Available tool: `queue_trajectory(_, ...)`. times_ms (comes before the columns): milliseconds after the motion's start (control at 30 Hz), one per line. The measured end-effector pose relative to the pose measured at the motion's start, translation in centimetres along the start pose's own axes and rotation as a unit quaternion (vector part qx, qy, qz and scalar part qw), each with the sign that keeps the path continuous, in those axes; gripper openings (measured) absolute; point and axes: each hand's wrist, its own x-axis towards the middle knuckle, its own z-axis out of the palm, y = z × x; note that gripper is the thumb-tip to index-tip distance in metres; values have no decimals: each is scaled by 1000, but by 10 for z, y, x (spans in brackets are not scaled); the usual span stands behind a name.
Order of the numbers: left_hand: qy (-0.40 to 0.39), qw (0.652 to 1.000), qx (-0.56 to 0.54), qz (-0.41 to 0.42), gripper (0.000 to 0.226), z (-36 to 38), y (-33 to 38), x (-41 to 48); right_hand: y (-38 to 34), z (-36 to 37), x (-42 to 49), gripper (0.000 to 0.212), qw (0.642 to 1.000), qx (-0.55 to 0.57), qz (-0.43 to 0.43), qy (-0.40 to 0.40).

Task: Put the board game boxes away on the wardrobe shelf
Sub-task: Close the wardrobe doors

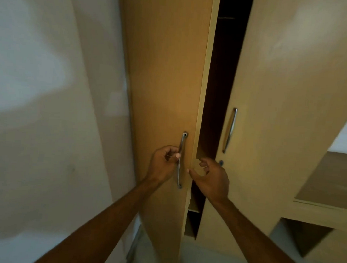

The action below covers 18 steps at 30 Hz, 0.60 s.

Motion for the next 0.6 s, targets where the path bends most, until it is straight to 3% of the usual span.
queue_trajectory(233,-35,999,-12,-22,11,69,-8,56,44,-17,60,70,988,-144,-8,56)
queue_trajectory(600,-27,1000,4,3,6,143,-26,140,93,-18,153,112,969,-215,19,119)
